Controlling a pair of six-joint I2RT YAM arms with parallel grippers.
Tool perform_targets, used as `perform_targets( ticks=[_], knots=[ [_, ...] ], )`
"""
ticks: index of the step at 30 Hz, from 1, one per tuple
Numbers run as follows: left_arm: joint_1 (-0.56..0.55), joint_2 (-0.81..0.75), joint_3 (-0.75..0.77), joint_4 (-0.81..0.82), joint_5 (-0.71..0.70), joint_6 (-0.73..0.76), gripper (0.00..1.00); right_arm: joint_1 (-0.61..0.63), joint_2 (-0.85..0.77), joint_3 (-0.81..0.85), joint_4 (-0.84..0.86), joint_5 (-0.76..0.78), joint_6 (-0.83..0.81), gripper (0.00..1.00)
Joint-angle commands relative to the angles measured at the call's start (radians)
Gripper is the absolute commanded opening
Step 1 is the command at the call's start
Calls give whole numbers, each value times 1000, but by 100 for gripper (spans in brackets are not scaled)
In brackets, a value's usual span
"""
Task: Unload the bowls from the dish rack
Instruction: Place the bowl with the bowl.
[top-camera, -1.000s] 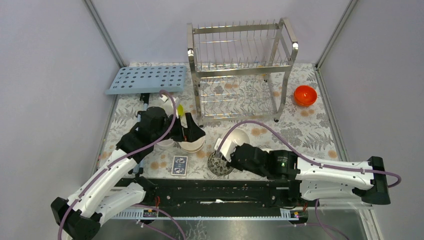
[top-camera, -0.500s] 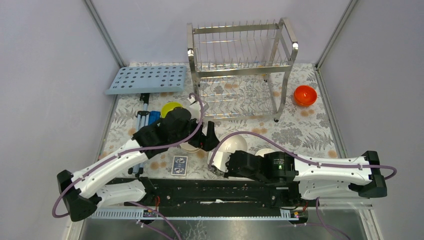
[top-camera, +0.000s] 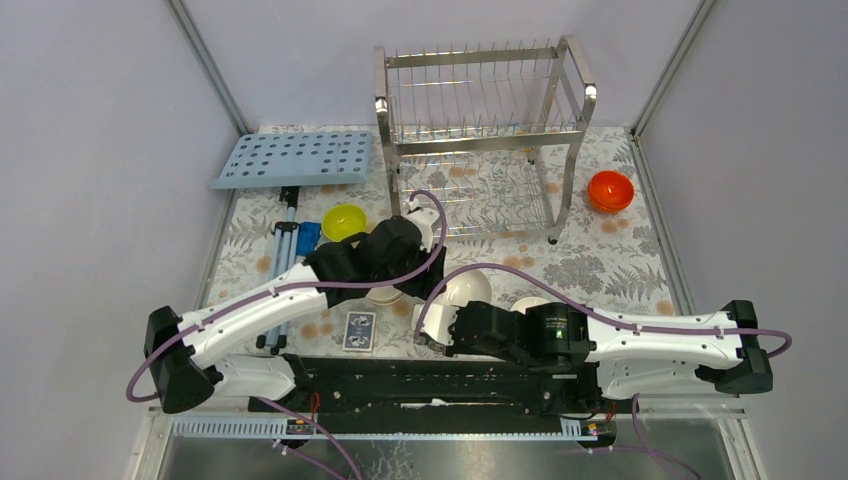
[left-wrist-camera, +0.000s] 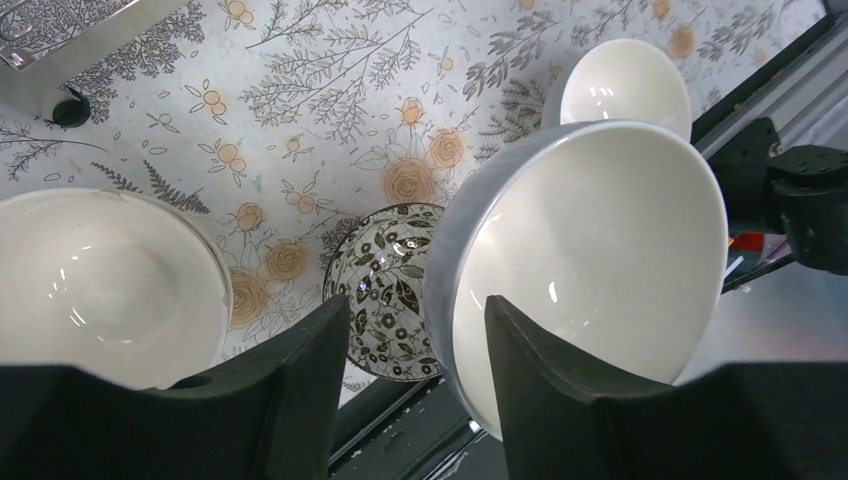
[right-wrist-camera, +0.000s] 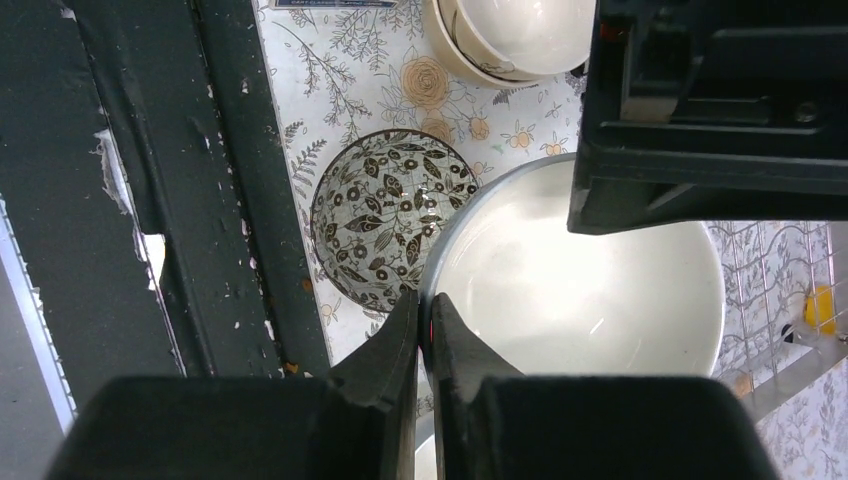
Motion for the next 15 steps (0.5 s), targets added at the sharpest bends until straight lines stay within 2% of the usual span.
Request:
perform_targets(
  ticks=[1,5,10,15],
  knots=[
    [-31,27,66,-8,-47,-1,53,11,0,55,19,63,-33,0],
    [-60,47,81,-27,-80,-5,40,13,7,57,25,70,-33,0],
    [-70,45,76,-27,-86,-17,19,12,13,54,20,73,-28,0],
    [-72,43,71,-11,-47,-25,0,12,8,62,18,67,-2,0]
  ],
)
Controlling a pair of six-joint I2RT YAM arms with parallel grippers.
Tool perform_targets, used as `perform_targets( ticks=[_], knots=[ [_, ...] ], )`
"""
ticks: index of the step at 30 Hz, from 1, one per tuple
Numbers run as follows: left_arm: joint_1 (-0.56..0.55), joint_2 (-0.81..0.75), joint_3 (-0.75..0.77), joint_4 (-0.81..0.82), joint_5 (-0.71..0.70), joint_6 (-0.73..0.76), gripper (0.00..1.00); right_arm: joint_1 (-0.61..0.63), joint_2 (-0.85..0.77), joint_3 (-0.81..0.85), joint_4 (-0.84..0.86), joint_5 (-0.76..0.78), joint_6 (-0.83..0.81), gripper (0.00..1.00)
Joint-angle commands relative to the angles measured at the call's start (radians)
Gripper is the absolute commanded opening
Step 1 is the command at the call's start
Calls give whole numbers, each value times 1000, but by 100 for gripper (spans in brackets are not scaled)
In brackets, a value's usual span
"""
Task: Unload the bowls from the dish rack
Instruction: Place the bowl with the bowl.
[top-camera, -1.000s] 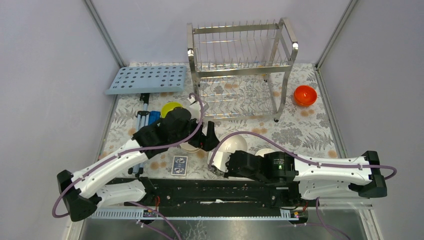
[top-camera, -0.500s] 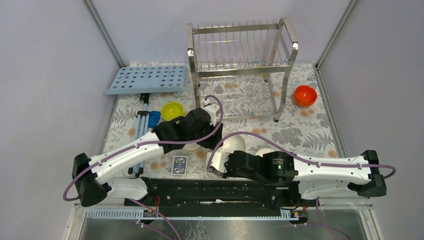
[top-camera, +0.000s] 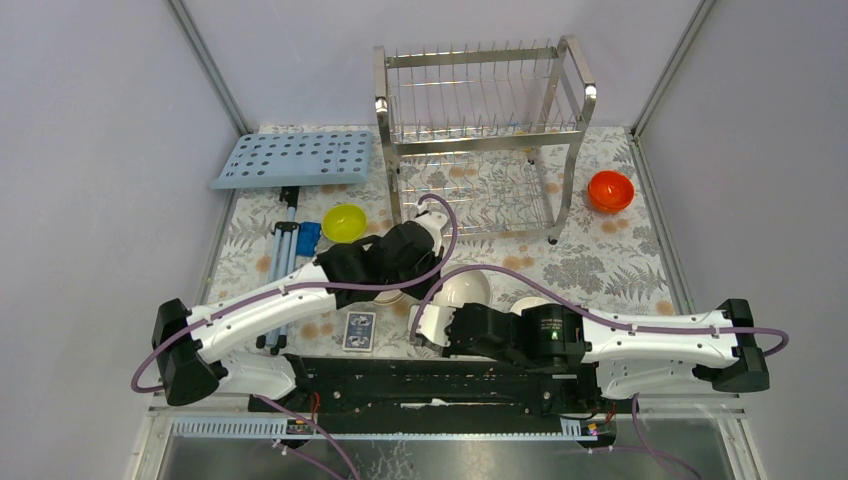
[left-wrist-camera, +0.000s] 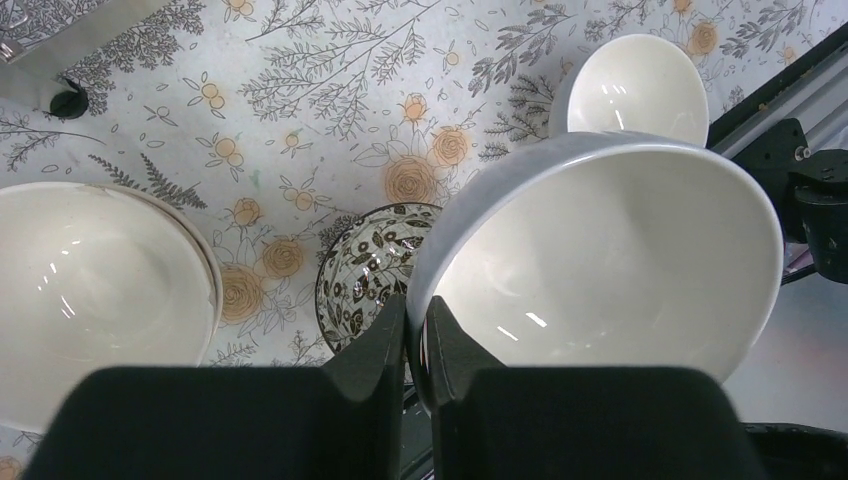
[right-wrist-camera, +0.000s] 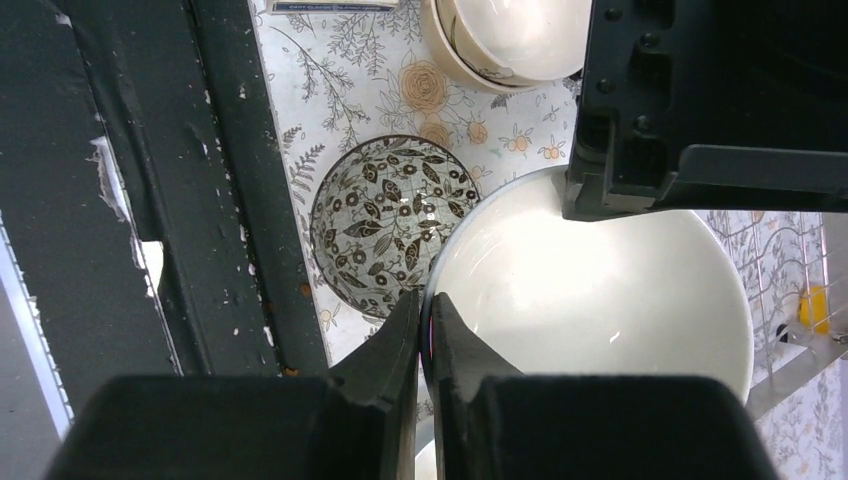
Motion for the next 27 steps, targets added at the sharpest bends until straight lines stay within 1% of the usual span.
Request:
perform_targets(
  ticks=[1,3,4,7,8,10,12,15,17,18,21,23,24,27],
  knots=[
    [-8,-12,33,19,36,4,0,6,-18,61,11,50,5,0],
    [-9,-15,30,26,39,-2,0,6,-28,61,17,50,25,0],
    [-9,-21,25,33,37,-6,0,6,-33,64,18,49,38,5],
    [-7,-38,6,52,16,-25,0,6,-38,80,15,32,111,40],
    [-7,-45,3,52,3,-32,0,6,-42,90,19,39,161,49],
    [-6,-58,-1,53,-26,-48,0,6,-63,103,41,55,293,63],
    [-3,-76,-7,57,-56,-71,0,6,-100,104,72,71,435,70],
    [3,-101,-19,64,-97,-116,0,6,-171,84,115,175,653,78],
    [3,-114,-29,64,-124,-158,0,7,-207,84,92,277,800,82],
    [4,-123,-33,64,-134,-177,0,6,-216,90,63,328,869,83],
    [3,-138,-48,61,-168,-237,0,4,-203,128,-87,491,1056,80],
    [4,-143,-57,53,-195,-267,0,4,-152,165,-212,582,1186,76],
    [3,-143,-59,49,-206,-278,0,2,-130,184,-251,603,1212,76],
    [3,-137,-63,38,-220,-306,0,-6,-63,221,-287,609,1220,73]
  ],
)
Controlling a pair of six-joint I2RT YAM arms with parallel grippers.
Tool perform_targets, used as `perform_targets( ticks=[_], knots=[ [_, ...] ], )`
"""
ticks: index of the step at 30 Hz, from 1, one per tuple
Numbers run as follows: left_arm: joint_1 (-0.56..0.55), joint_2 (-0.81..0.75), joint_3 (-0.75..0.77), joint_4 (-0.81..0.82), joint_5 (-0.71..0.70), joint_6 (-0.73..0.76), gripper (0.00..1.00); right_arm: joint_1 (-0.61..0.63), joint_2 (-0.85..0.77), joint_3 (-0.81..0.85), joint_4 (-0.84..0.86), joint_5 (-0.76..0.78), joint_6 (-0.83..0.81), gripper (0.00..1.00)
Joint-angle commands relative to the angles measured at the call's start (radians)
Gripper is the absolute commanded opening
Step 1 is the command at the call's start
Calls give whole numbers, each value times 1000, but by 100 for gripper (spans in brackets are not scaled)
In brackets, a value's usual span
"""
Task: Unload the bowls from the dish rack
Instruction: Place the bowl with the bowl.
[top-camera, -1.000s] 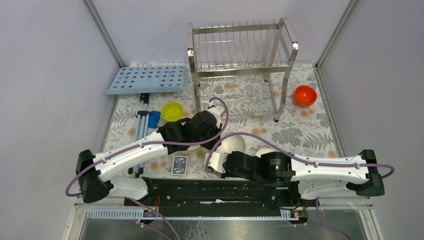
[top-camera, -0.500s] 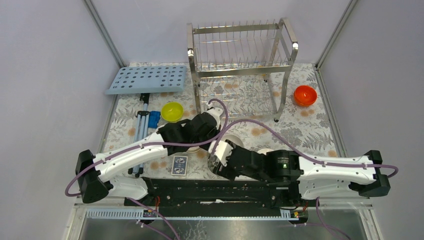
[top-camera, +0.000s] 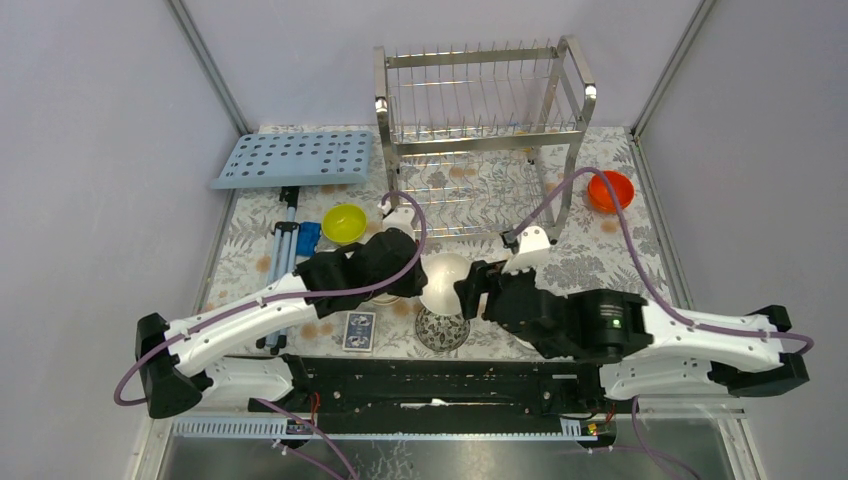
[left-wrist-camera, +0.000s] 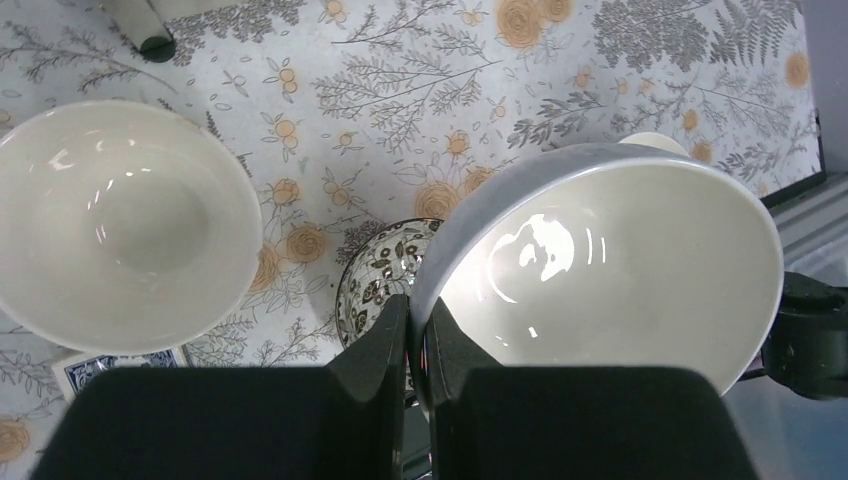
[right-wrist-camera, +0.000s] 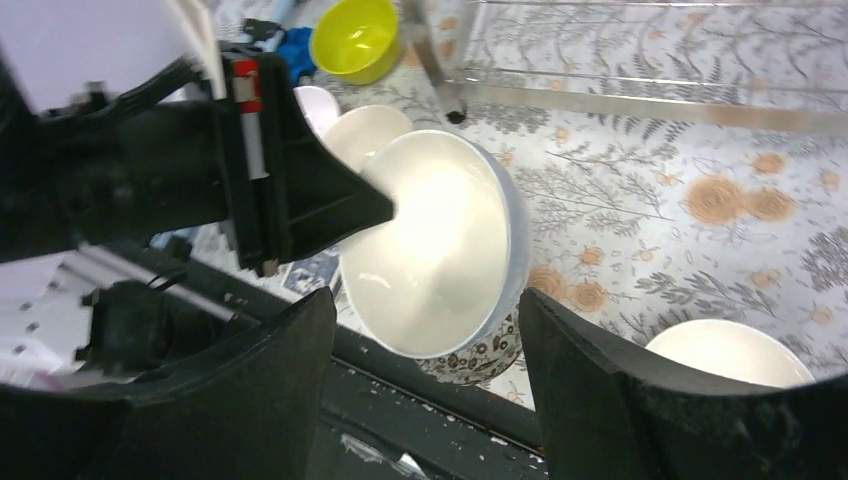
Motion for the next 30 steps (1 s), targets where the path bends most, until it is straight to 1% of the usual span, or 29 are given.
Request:
perform_targets(
  ticks=[1,3,5,8,11,16,20,25,27,30],
  knots=[
    [3,-22,0,53,-56,-92,0,-16,105,65,-144,137,170,73],
    [3,-15,3,37,-63,-114,0,-45,147,88,-170,119,170,70],
    [3,-6,18,9,-78,-138,0,-84,167,89,-181,93,170,65],
    [3,8,34,-28,-98,-158,0,-124,161,62,-137,57,151,58],
    [3,20,39,-43,-106,-170,0,-154,168,48,-102,22,128,54],
    [1,33,46,-44,-103,-173,0,-182,203,35,-52,-32,89,51],
    [1,36,48,-44,-98,-175,0,-213,235,22,-42,-69,70,51],
    [1,29,48,-44,-98,-176,0,-238,261,-1,-31,-86,50,48],
    [1,27,48,-44,-99,-177,0,-243,274,-6,-32,-91,42,46],
    [1,25,50,-44,-95,-179,0,-248,289,-18,-29,-104,35,40]
  ],
)
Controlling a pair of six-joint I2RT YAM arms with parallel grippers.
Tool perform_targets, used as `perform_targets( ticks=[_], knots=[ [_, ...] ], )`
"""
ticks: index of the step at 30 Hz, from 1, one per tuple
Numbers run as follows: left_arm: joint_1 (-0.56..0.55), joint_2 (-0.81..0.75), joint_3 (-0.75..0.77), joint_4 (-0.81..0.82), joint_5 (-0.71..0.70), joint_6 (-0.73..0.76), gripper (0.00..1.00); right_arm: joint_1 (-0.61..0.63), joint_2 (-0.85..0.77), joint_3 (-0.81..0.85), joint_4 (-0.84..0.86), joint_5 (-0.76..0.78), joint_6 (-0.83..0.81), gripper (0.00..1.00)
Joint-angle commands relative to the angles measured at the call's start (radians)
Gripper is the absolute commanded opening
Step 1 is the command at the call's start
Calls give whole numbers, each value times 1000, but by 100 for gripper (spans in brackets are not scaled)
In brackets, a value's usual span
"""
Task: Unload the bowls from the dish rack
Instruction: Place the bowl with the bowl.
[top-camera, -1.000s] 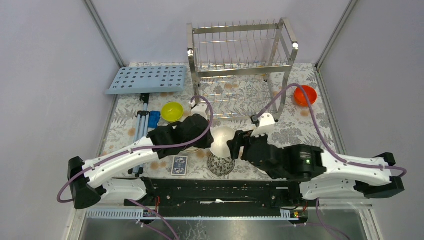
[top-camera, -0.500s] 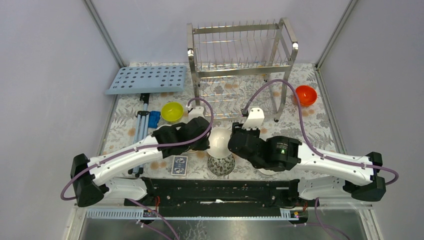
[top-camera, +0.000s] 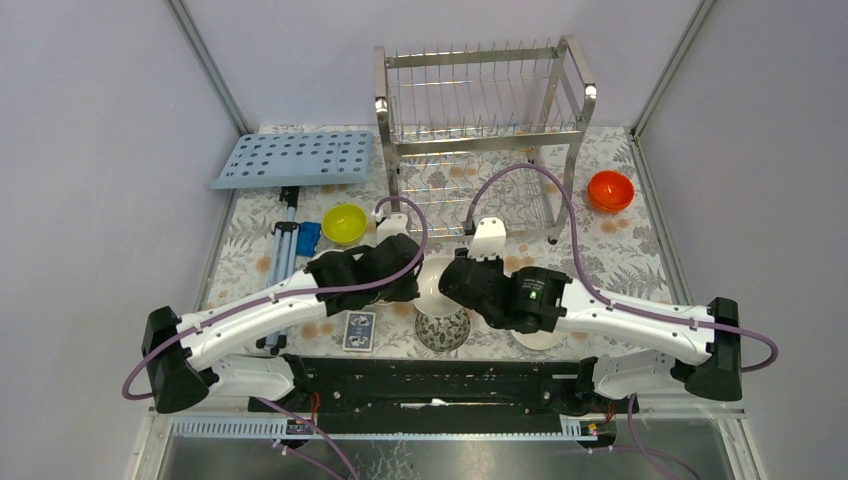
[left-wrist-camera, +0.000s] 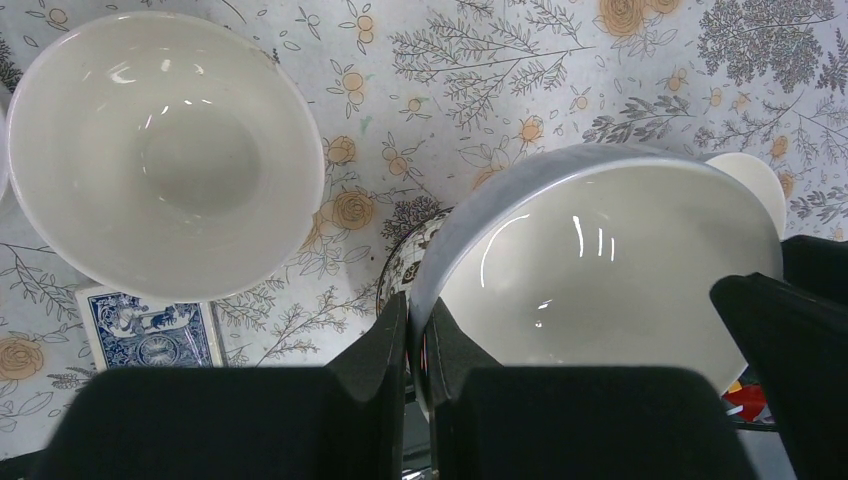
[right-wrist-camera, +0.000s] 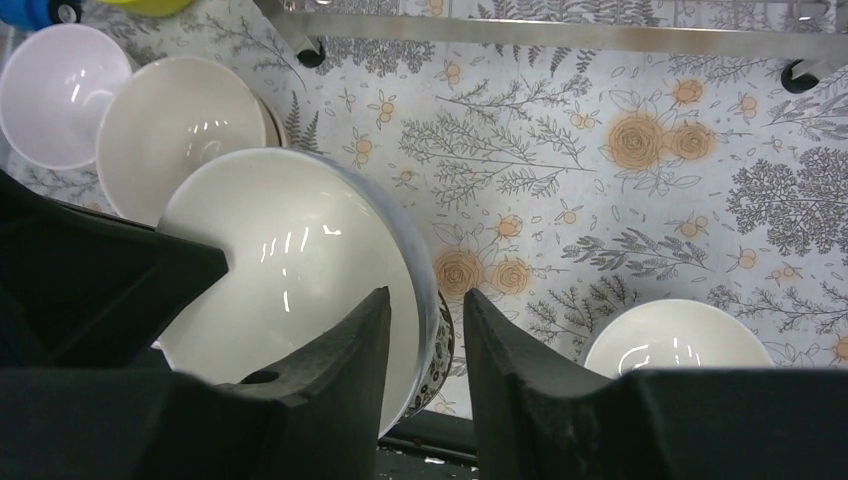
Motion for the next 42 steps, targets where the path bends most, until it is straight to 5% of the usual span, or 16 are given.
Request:
perform_targets(
  ticks=[1,7,10,13,18,21,32,42],
  knots=[
    [0,-21,64,63,-17,-26,0,-14,19,-18,31,-20,-21,38],
    [0,-15,60,63,-18,-33,0,-17,41,-21,41,-26,-36,19],
    [-1,-15,62,65,-11,-35,0,-17,39,-18,40,-28,-34,0],
    [0,-19,61,71,-5,-30,1,-17,27,-7,17,-24,-29,0],
    [0,-41,59,84,13,8,70,-18,-60,-15,-78,25,1,0],
    [0,-74,41,96,4,14,98,-29,-148,-55,-149,45,39,0],
    [3,-205,-107,153,-86,-48,99,-116,-434,-239,-337,94,287,0],
    [3,-210,-156,129,-133,-116,99,-204,-480,-336,-407,98,455,0]
  ],
)
